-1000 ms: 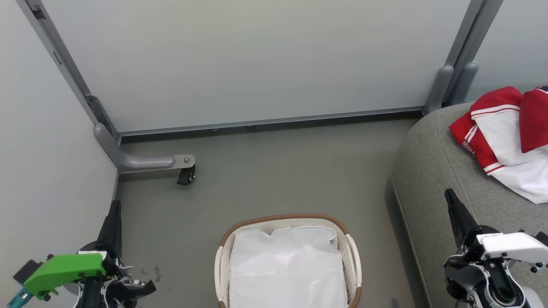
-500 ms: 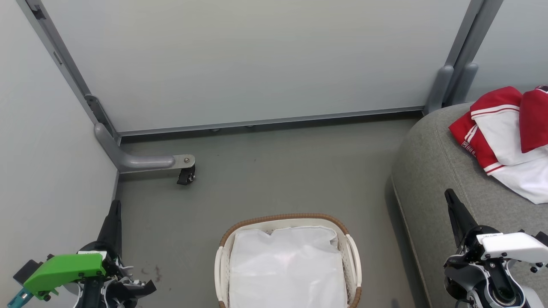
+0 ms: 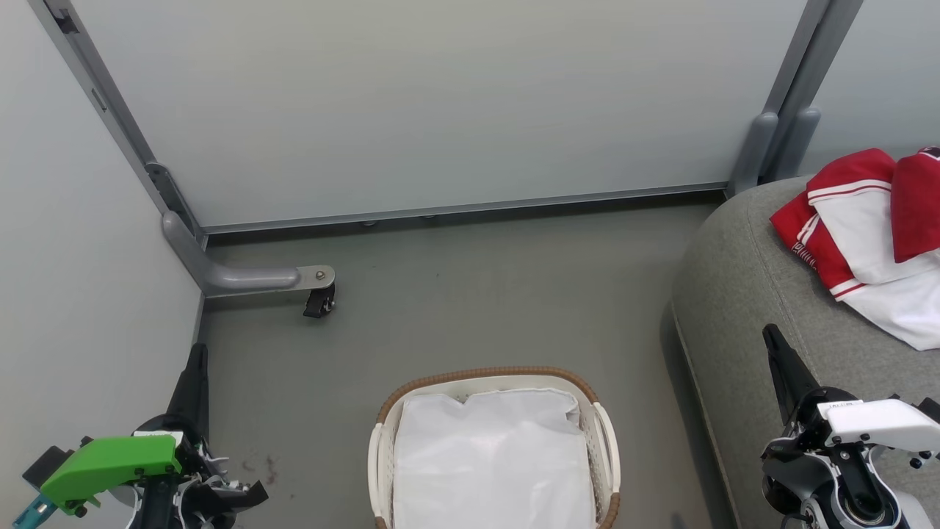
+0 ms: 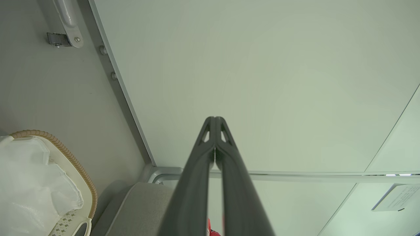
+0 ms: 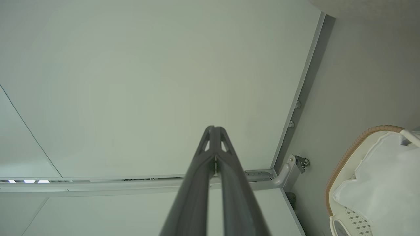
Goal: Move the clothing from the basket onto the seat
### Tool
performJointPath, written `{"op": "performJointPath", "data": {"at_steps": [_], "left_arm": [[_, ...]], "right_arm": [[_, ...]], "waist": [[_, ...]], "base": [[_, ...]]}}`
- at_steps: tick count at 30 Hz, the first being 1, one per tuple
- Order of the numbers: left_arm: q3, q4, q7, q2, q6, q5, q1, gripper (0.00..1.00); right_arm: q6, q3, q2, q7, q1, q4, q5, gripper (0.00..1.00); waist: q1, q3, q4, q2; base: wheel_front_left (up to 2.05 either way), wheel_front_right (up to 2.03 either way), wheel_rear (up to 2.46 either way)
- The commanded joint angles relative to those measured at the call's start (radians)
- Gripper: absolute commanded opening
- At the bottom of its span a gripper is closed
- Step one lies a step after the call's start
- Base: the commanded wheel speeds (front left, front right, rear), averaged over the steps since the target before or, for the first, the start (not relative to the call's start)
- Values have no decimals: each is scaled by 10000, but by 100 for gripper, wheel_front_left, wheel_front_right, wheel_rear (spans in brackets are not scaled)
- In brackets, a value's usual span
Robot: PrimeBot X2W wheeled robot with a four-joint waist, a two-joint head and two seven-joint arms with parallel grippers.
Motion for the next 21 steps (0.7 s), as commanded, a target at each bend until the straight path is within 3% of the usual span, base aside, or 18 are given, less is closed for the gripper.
{"op": "performJointPath", "data": {"at_steps": [1, 21], "left_arm": [[20, -16, 34, 51, -60, -46, -108, 0], [20, -17, 34, 51, -61, -44, -108, 0]], "right_arm": [[0, -20, -60, 28, 105, -27, 32, 0], [0, -20, -60, 27, 105, -27, 32, 0]], "waist": [[0, 0, 0, -1], [0, 0, 0, -1]], "base": [[0, 0, 0], [0, 0, 0]]}}
